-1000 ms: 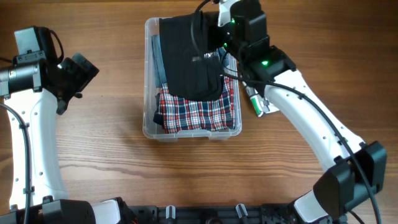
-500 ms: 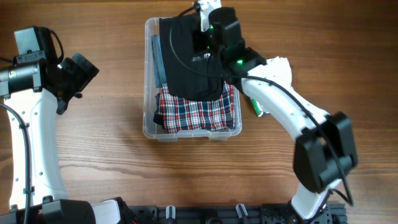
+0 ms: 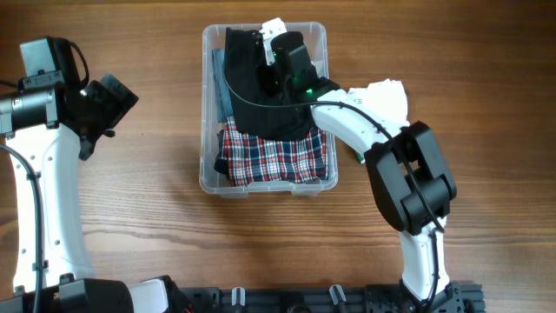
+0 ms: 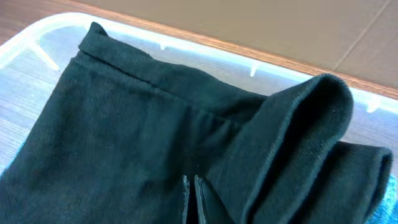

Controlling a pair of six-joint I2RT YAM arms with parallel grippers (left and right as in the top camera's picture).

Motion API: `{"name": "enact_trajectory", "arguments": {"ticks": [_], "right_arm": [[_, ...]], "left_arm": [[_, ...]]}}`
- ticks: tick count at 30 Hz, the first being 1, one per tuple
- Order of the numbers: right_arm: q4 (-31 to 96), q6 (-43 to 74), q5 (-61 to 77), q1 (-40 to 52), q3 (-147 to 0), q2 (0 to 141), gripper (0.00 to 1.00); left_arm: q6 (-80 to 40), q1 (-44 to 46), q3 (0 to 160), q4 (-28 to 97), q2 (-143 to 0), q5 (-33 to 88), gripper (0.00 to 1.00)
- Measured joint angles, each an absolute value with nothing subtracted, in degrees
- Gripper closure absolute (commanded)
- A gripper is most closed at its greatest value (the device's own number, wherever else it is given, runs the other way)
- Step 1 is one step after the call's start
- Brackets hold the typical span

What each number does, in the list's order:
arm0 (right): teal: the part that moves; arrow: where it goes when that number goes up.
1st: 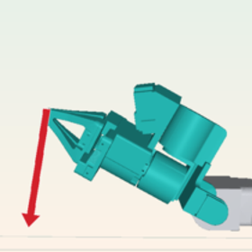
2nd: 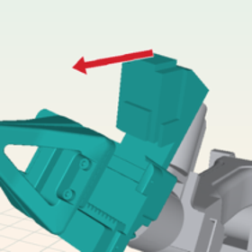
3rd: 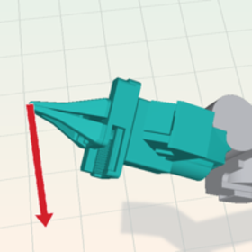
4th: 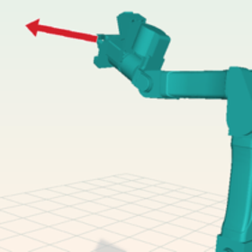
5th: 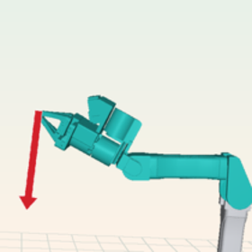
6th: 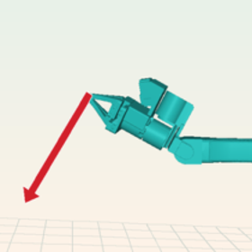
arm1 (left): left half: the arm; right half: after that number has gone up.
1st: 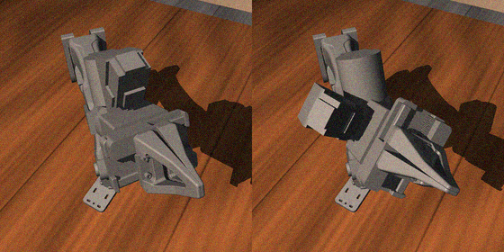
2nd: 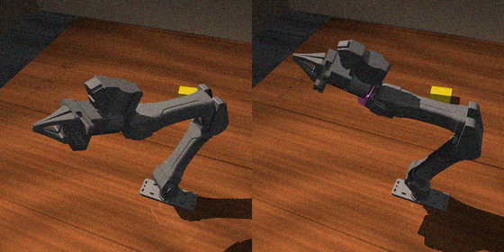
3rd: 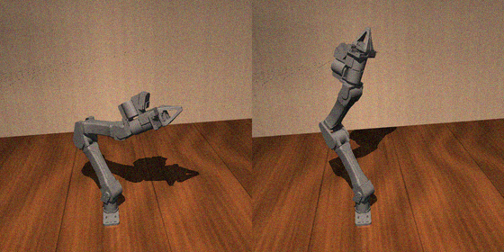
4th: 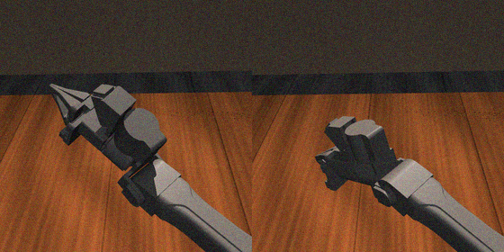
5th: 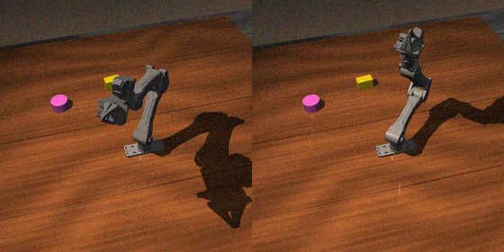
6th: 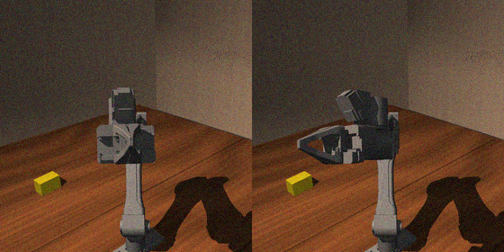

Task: Pack container
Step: 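Release and tuck the black garment into the container with the right gripper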

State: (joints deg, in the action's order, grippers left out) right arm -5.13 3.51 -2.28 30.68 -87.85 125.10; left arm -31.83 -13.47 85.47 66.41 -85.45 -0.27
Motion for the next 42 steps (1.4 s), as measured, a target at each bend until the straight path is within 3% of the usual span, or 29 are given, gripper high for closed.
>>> {"name": "enact_trajectory", "arguments": {"ticks": [25, 31, 34, 37, 42], "right_arm": [[0.2, 4.4, -2.4, 30.7, -89.3, 125.1, 0.92], [5.8, 2.6, -5.5, 30.8, -86.5, 116.6, 0.84], [10.4, 2.4, -6.8, 30.5, -86.3, 109.3, 0.86], [15.7, 2.6, -7.8, 30.2, -86.5, 102.5, 0.96], [28.3, 5.2, -7.2, 30.2, -86.7, 96.5, 0.95]], "left_arm": [[-31.8, -13.5, 85.5, 66.4, -85.4, -0.3, 0.00], [-31.9, -13.5, 85.5, 66.4, -85.4, -0.3, 0.00], [-31.9, -13.5, 85.5, 66.4, -85.4, -0.3, 0.00], [-31.8, -13.5, 85.5, 66.4, -85.4, -0.3, 0.00], [-31.8, -13.5, 85.5, 66.4, -85.4, -0.2, 0.00]]}}
